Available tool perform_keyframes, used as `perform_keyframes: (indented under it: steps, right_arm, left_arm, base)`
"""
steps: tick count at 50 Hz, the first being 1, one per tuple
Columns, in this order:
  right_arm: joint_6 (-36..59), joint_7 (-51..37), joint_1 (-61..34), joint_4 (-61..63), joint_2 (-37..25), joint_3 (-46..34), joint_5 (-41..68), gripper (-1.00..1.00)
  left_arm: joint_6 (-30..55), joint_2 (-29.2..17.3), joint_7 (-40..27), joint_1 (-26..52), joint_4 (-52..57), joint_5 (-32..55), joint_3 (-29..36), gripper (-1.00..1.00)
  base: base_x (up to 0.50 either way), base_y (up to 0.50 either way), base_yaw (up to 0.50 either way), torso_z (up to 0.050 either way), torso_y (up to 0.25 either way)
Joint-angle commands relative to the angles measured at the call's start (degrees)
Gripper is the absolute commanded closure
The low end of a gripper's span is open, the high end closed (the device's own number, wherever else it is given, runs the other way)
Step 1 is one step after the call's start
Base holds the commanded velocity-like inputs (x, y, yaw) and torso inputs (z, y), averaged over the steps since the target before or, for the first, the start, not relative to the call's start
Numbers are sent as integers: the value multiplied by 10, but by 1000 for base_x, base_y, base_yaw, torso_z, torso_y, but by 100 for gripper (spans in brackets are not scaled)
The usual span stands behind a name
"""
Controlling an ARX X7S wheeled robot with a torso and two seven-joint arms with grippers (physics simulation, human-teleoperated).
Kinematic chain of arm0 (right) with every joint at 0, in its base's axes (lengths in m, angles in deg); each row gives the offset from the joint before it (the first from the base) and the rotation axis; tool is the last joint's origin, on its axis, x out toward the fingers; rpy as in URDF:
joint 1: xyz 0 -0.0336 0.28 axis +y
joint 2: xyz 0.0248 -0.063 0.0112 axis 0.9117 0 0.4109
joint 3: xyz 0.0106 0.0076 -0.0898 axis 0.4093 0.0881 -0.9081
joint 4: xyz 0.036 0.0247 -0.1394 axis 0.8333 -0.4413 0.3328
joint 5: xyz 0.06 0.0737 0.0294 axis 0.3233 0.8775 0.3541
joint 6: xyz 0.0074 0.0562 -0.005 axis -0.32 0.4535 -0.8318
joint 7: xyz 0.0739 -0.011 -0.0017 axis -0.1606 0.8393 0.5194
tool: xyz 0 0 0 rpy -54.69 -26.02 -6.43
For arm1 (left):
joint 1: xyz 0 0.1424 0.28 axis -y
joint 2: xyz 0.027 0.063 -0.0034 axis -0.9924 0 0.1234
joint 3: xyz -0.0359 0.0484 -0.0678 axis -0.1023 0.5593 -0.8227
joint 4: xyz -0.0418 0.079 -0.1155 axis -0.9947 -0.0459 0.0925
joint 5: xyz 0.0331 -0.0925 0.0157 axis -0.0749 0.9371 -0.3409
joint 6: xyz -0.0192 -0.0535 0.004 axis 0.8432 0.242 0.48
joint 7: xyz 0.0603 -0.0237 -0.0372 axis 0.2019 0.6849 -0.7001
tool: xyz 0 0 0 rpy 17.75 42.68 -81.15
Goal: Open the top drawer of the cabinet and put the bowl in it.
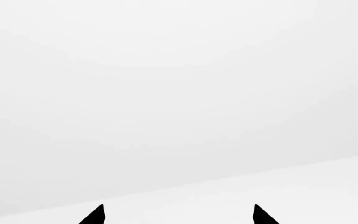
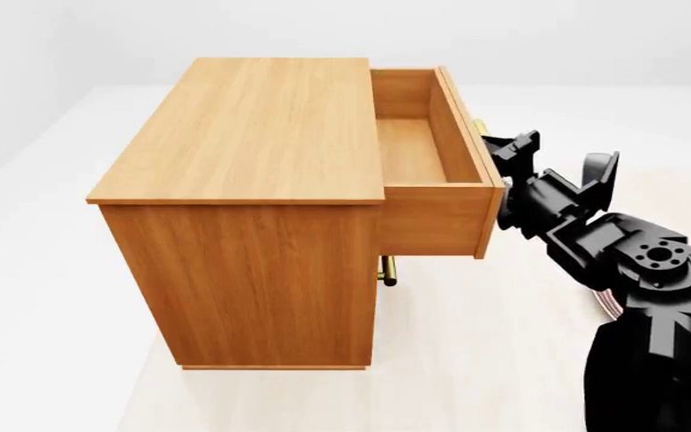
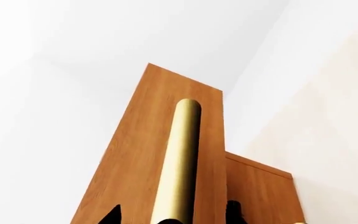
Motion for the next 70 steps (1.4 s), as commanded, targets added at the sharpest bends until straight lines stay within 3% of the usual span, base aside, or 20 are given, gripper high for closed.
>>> perform_keyframes:
  steps: [1, 22, 40, 47, 53, 59, 66, 70]
  right_arm:
    - [-12, 16, -7, -29, -6, -12, 0, -100]
    - [-9, 2, 3, 6, -4, 5, 16, -100]
    - [33, -64, 36, 129, -15, 60, 62, -100]
    - [46, -101, 50, 260, -6, 65, 76, -100]
    - [111, -151, 12, 402, -1, -6, 74, -100]
    - [192, -185, -97, 460, -25, -151, 38, -100]
    - [291, -155, -223, 406, -39, -357, 2, -100]
    - [348, -129, -269, 324, -28, -423, -2, -100]
  left_arm:
    - [-2, 0, 0, 0, 0, 0, 2, -100]
    - [-3, 0, 1, 1, 0, 1, 2, -100]
    - [-5, 0, 3, 0, 0, 0, 3, -100]
    - [-8, 0, 4, -1, 0, 0, 3, -100]
    - [-9, -1, 8, -3, 0, 1, 3, -100]
    - [-6, 0, 6, -1, 0, 1, 0, -100]
    - [-6, 0, 17, 1, 0, 5, -10, -100]
    - [-7, -1, 19, 0, 0, 1, -9, -100]
  base:
    - [0, 0, 0, 0, 0]
    - [0, 0, 0, 0, 0]
    - [0, 0, 0, 0, 0]
    - [0, 0, 0, 0, 0]
    - [0, 0, 0, 0, 0]
    - [0, 0, 0, 0, 2]
    - [0, 0, 0, 0, 0]
    - [0, 0, 0, 0, 0]
